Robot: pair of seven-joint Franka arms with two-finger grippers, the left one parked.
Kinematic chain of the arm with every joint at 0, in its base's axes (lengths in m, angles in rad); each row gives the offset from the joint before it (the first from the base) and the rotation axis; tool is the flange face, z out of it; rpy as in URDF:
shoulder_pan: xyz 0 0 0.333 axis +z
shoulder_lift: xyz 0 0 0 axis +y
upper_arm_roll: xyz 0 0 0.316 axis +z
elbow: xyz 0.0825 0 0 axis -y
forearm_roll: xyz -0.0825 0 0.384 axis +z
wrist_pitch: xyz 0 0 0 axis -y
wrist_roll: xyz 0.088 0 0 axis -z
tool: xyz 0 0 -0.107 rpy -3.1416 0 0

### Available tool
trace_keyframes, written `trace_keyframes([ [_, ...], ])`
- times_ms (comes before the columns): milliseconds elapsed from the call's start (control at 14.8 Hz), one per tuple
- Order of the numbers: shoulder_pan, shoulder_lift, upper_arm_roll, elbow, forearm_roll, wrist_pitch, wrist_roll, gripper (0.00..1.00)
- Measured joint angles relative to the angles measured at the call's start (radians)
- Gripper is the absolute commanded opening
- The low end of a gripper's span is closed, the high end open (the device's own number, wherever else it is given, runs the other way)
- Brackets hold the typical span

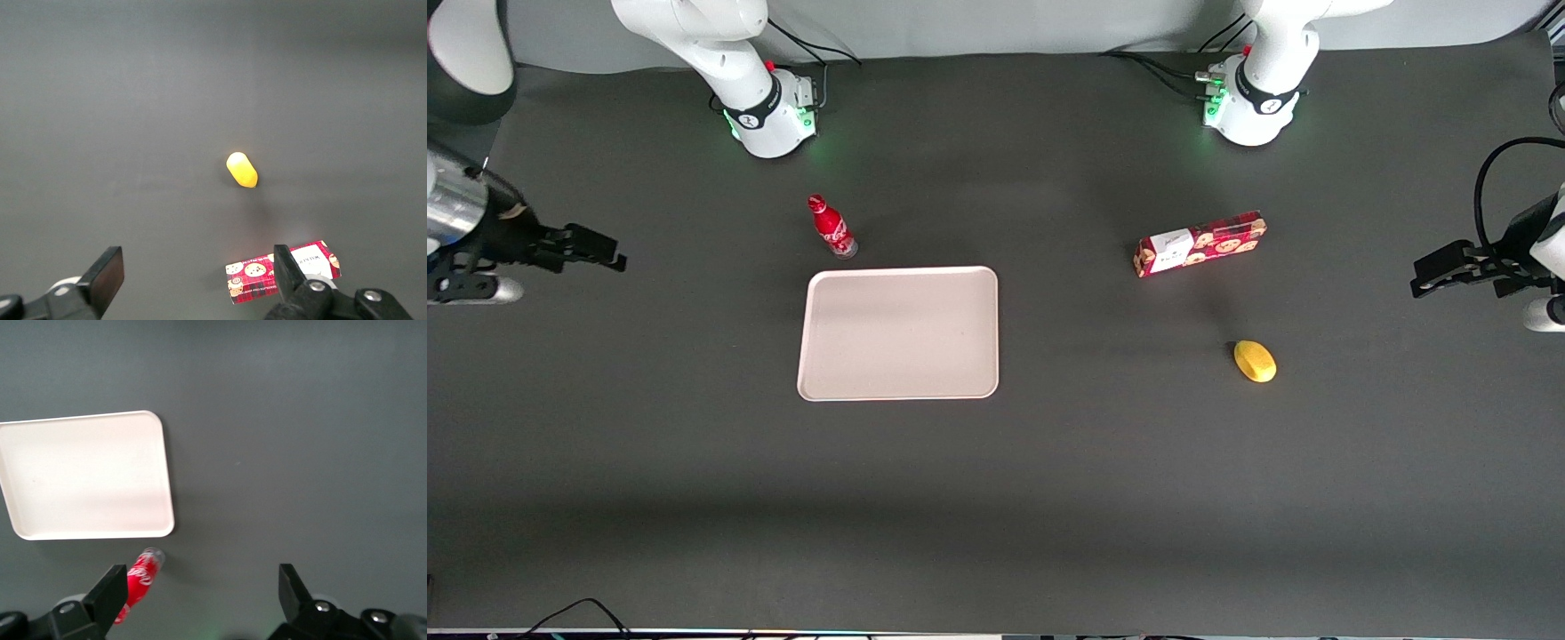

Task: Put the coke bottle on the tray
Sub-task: 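Lower the right gripper around the red Coca-Cola bottle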

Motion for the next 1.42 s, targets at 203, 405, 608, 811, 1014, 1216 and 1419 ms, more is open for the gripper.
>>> trace_keyframes([
  [203, -0.004, -0.084, 0.141, -0.140, 0.011, 0.065, 0.211, 1.00],
  [405, -0.003, -0.174, 0.247, -0.321, 0.112, 0.211, 0.313, 1.00],
  [608, -0.005, -0.276, 0.323, -0.531, 0.200, 0.372, 0.320, 1.00],
  [811, -0.006, -0.345, 0.435, -0.700, 0.326, 0.527, 0.343, 1.00],
  [1014, -0.008, -0.370, 0.550, -0.802, 0.361, 0.643, 0.418, 1.00],
  [1216, -0.009, -0.375, 0.591, -0.864, 0.369, 0.706, 0.428, 1.00],
  [1419, -0.010, -0.374, 0.631, -0.912, 0.373, 0.731, 0.428, 1.00],
])
